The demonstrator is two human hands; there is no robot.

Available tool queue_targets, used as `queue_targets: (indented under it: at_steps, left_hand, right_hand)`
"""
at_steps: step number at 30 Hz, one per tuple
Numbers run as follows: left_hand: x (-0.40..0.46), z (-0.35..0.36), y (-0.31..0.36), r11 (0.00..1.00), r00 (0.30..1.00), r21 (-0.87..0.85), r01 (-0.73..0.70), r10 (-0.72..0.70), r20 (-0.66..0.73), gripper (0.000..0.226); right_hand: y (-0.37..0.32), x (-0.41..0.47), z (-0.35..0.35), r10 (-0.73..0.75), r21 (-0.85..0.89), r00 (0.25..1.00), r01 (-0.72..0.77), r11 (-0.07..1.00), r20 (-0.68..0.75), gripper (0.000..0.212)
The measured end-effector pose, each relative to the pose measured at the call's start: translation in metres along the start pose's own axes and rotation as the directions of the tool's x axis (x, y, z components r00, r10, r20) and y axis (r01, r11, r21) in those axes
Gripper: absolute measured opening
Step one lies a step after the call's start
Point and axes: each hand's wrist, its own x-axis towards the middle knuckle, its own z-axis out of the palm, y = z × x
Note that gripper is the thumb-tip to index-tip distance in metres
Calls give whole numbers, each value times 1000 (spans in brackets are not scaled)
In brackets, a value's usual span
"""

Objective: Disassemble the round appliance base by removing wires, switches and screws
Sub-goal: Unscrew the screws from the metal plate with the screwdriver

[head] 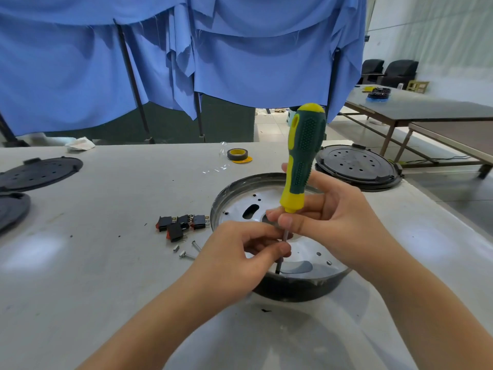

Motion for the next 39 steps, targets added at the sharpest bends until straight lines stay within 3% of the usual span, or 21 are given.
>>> queue_targets:
  at_steps: [3, 9, 12, 16, 24, 29, 35, 39]
  left_hand:
    - [0, 2, -1, 1000, 1000, 21, 1, -1, -25, 12]
    - [-1, 3, -2, 998, 999, 59, -28, 29, -32, 11]
    - [-1, 2, -3, 999, 997, 33, -26, 28, -68, 7]
    - [2, 1, -5, 1000, 995, -27, 4, -6, -98, 17]
    - [3, -11, -2, 995, 987, -58, 78, -68, 148, 14]
    - [3, -11, -1, 994, 992, -60, 91, -85, 96, 10]
    - [3, -5, -2, 997, 997, 0, 75, -75, 29, 12]
    - [4, -6, -1, 996, 996, -9, 89, -88, 21, 8]
  right_hand:
    - [-1, -1, -1, 14, -65, 999, -11, 998, 39, 49]
    - [1, 0, 0, -11, -171, 1000, 6, 985, -24, 55]
    - [0, -1, -1, -24, -146, 999, 19, 989, -28, 58]
    - [-1, -2, 0, -8, -70, 997, 14, 997, 75, 64]
    - [4, -2, 0, -28, -79, 985, 42, 996, 170, 68]
    - [3, -3, 3, -63, -140, 994, 76, 987, 95, 52]
    - [0, -2, 9, -115, -71, 979, 104, 992, -167, 39]
    - [1, -3, 7, -97, -2, 992, 97, 995, -80, 33]
